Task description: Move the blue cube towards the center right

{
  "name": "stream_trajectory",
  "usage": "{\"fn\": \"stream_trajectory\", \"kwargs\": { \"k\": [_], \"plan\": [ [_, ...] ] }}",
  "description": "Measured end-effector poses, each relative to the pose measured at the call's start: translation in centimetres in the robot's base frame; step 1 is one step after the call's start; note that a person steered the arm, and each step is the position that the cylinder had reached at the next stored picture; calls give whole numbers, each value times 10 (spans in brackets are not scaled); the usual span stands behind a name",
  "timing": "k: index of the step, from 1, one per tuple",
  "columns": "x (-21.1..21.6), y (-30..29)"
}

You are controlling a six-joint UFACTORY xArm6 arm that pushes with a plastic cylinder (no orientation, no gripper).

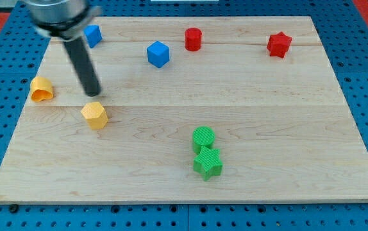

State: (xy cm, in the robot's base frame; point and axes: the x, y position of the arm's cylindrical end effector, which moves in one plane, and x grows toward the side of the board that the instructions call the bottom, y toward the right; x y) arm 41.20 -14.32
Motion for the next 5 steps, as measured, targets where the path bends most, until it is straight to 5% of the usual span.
{"fn": "stream_trajectory", "kwargs": {
  "k": [5],
  "plan": [
    [-4,32]
  ]
}}
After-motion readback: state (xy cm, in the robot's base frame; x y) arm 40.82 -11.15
